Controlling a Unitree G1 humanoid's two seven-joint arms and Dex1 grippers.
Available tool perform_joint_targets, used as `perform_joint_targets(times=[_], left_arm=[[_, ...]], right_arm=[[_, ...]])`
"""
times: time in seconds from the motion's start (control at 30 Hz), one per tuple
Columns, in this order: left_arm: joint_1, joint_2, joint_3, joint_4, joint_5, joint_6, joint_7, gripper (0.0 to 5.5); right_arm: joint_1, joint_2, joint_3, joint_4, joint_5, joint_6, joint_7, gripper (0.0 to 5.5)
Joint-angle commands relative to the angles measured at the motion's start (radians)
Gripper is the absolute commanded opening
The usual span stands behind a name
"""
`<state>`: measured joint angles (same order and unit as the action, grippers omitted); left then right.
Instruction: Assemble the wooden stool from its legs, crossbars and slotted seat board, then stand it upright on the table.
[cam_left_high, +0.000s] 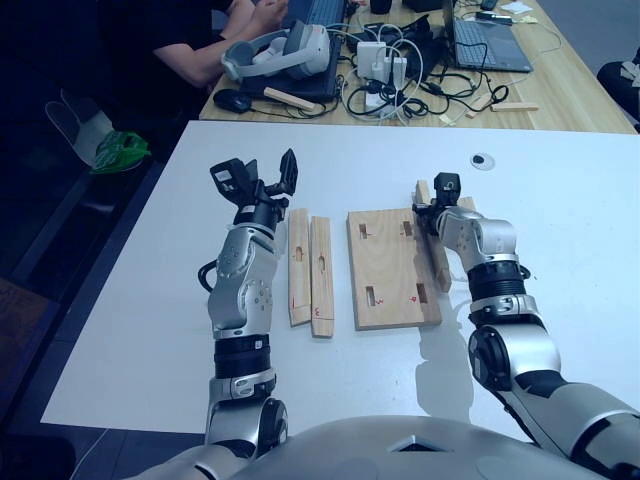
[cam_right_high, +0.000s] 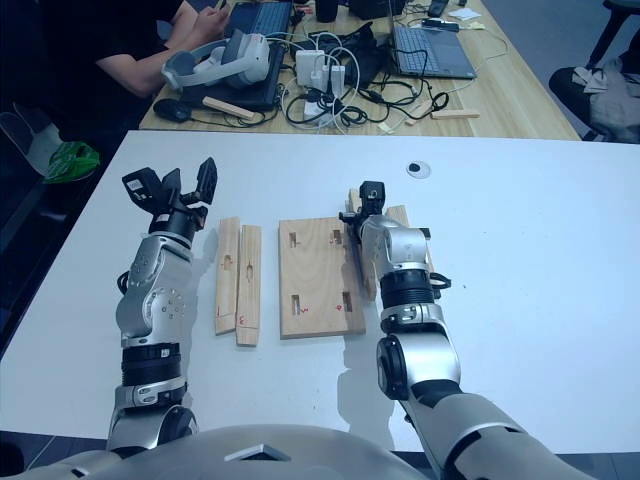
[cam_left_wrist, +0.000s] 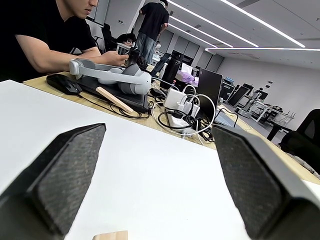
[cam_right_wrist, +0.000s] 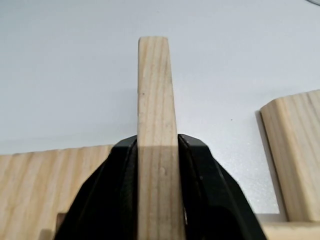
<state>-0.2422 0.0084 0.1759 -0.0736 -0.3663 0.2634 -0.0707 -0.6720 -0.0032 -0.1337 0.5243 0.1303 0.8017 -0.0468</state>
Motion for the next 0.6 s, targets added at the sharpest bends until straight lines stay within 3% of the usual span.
perform_joint_targets(times=[0.03, 0.4, 0.6], left_arm=[[-0.007, 0.004, 0.003, 0.014, 0.005, -0.001, 0.001, 3.92], [-0.012, 0.011, 0.008, 0.018, 0.001, 0.008, -0.005, 3.92], [-0.110, -0.054, 0.015, -0.051, -0.120, 0.125, 0.037, 3.92]], right_arm=[[0.011, -0.001, 0.008, -0.042, 0.003, 0.002, 0.010, 1.06], [0.083, -0.046, 0.114, -0.256, -0.092, -0.092, 0.013, 1.02], [0.133, -0.114, 0.291, -0.343, -0.223, -0.234, 0.075, 1.01]])
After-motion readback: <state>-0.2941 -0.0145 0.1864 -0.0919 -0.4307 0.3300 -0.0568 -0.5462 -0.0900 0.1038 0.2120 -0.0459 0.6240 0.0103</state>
